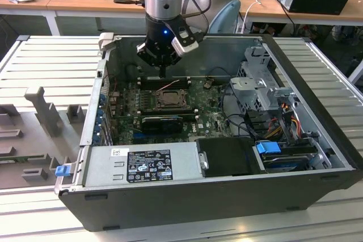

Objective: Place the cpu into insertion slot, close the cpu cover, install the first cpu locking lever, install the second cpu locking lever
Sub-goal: 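Install the first cpu locking lever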

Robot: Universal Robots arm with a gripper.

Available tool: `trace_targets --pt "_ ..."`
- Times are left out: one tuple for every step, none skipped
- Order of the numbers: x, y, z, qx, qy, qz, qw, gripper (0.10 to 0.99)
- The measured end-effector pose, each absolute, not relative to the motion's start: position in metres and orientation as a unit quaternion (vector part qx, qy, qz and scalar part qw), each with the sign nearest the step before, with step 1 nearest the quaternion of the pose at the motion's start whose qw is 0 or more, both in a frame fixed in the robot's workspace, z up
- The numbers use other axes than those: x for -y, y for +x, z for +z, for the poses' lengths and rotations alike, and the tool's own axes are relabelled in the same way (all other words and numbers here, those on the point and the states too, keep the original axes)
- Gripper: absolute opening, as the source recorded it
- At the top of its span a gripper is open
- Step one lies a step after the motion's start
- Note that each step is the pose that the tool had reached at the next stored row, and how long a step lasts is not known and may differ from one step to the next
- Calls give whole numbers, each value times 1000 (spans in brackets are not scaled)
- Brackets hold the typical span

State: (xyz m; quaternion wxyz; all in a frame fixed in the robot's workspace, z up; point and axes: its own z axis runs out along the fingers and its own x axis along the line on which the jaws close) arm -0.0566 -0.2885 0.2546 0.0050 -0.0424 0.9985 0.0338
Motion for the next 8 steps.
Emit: trace_targets --pt "289 -56 255 -999 -42 34 5 106" --pt "288 -56 254 -999 -42 34 5 106" --pt "288 -55 254 -999 -42 34 5 106" --pt "289 -55 254 -999 -42 34 5 106" --pt "288 -54 254 -999 -42 34 5 106" --pt "288 -53 254 -999 -42 34 5 106" --pt "288 -52 254 -999 -42 34 5 106" --pt "288 -51 254 -999 -42 34 5 106"
